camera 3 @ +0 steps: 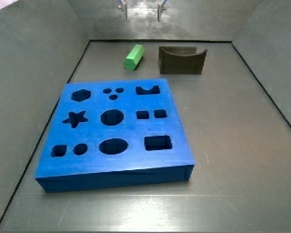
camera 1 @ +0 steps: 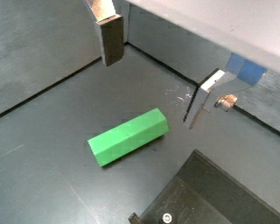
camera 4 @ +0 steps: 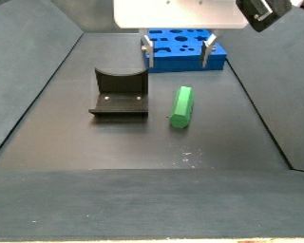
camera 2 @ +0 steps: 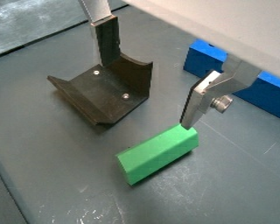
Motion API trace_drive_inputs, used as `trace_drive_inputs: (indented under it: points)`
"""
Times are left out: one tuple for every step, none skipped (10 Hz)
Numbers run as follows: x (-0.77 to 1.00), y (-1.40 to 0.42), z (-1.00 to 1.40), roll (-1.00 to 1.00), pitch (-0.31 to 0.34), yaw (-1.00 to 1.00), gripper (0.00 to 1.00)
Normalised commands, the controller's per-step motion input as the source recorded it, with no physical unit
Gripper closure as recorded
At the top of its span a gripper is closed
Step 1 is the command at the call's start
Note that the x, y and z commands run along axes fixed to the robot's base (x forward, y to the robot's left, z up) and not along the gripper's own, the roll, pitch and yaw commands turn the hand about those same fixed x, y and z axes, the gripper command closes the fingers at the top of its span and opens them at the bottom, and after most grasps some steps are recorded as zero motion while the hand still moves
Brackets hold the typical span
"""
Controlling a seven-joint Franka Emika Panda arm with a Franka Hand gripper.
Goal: Pick up the hexagon object. Move up. Place the hexagon object on the fixture. Regrasp the hexagon object. Move to above the board. Insert the hexagon object.
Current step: Pick up the hexagon object.
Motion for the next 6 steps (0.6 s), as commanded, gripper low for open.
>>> trace_drive_inputs:
  points:
    - [-0.07, 0.0, -0.2, 0.0, -0.149, 0.0, 0.0]
    - [0.05, 0.0, -0.35, 0.0, -0.186, -0.21, 0.0]
    - [0.04, 0.01, -0.07, -0.05, -0.026, -0.09, 0.0]
    - [0.0, 0.0, -0.16, 0.0, 0.0, 0.0, 0.0]
    - [-0.18, 0.0, -1.0, 0.0, -0.134, -0.32, 0.0]
    - [-0.09, 0.01, -1.0, 0.0, 0.0, -0.51, 0.0]
